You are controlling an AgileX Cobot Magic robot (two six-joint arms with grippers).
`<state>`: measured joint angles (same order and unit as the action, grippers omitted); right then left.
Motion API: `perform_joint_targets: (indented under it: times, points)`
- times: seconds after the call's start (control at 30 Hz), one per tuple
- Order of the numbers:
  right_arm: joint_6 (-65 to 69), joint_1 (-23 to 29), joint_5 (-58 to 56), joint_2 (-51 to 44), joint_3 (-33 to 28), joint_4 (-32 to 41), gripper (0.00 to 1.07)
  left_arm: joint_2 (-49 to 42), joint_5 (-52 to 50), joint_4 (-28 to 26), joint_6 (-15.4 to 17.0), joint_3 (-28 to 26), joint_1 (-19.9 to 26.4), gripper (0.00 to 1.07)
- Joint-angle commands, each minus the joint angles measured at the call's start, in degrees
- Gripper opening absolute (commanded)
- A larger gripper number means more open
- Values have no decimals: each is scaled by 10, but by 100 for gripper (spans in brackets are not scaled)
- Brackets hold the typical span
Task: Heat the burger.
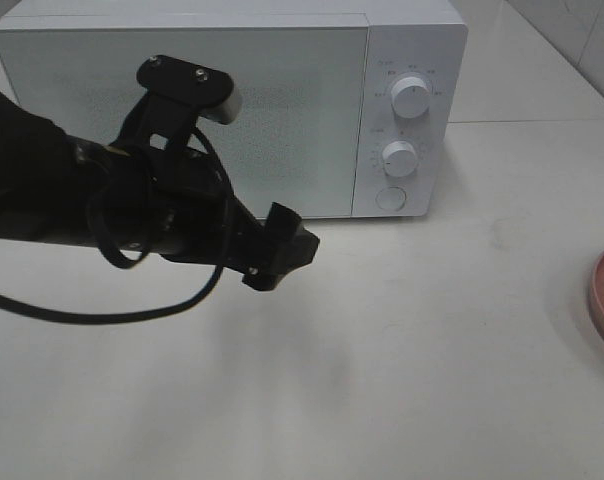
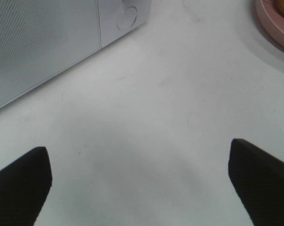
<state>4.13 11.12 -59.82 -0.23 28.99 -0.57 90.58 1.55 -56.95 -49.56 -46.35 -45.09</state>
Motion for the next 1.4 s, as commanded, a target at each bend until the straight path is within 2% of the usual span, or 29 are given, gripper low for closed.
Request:
perform_joint_targets:
  times: [0.03, 0.07, 0.13, 0.17, 0.27, 0.3, 0.33, 0.37, 0.4, 0.43, 0.47, 0.53, 0.57, 0.6, 0.63, 0.67, 0.7, 0.73, 0.77, 0.83, 0.87, 0.93, 0.97, 1.03, 1.13, 1.2, 1.23, 1.3, 1.4]
  points:
    - [-3, -4, 4, -16, 1, -4, 76, -25, 119, 6, 0, 2, 72, 96]
    - [-3, -4, 4, -16, 1, -4, 76, -36, 175, 20, 2, 2, 104, 96]
    - [-3, -4, 4, -16, 1, -4, 76, -42, 202, 32, 7, 2, 122, 96]
    - [-3, -4, 4, -16, 1, -4, 76, -55, 250, 58, 29, 2, 156, 96]
    - [-3, -4, 4, -16, 1, -4, 76, -60, 270, 76, 43, 2, 170, 96]
    - [-3, -4, 4, -16, 1, -4, 76, -76, 313, 116, 85, 2, 200, 96]
    - [-3, -4, 4, -16, 1, -4, 76, -85, 333, 143, 111, 2, 216, 96]
    - [-3, -4, 4, -16, 1, -4, 76, -85, 333, 143, 111, 2, 216, 96]
    - [-3, -4, 4, -16, 1, -4, 76, -102, 368, 197, 165, 2, 244, 96]
    - [-3, -4, 4, -16, 1, -4, 76, -112, 382, 227, 187, 2, 260, 96]
    - [-3, -4, 4, -16, 1, -4, 76, -112, 382, 227, 187, 2, 260, 96]
    - [-3, -4, 4, -16, 1, -4, 76, -154, 441, 331, 292, 2, 309, 96]
    - [-3, -4, 4, -16, 1, -4, 76, -154, 441, 331, 292, 2, 309, 96]
    - [-3, -4, 4, -16, 1, -4, 76, -167, 453, 353, 317, 2, 320, 96]
    - [-3, -4, 4, -16, 1, -4, 76, -191, 478, 388, 356, 2, 337, 96]
    - [-3, -4, 4, -16, 1, -4, 76, -191, 478, 388, 356, 2, 337, 96]
    - [-3, -4, 4, -16, 1, -4, 76, -206, 490, 406, 375, 2, 347, 96]
    - [-3, -4, 4, -16, 1, -4, 76, -233, 512, 434, 407, 2, 360, 96]
    - [-3, -4, 4, -16, 1, -4, 76, -233, 512, 434, 407, 2, 360, 96]
    - [-3, -4, 4, -16, 1, -4, 76, -282, 541, 475, 439, 2, 367, 96]
    - [-3, -4, 4, -16, 1, -4, 76, -282, 541, 475, 439, 2, 367, 96]
    - [-3, -4, 4, -16, 1, -4, 76, -324, 561, 511, 468, 7, 367, 96]
    - [-3, -4, 4, -16, 1, -4, 76, -324, 561, 511, 468, 7, 367, 96]
    - [-3, -4, 4, -16, 1, -4, 76, -372, 563, 532, 484, 33, 367, 96]
    - [-3, -4, 4, -16, 1, -4, 76, -390, 563, 535, 486, 48, 367, 96]
    - [-3, -4, 4, -16, 1, -4, 76, -457, 563, 535, 482, 109, 367, 96]
    - [-3, -4, 4, -16, 1, -4, 76, -457, 563, 535, 482, 109, 367, 96]
    - [-3, -4, 4, -16, 1, -4, 76, -508, 567, 536, 482, 149, 367, 96]
    - [-3, -4, 4, -16, 1, -4, 76, -558, 582, 536, 482, 178, 367, 96]
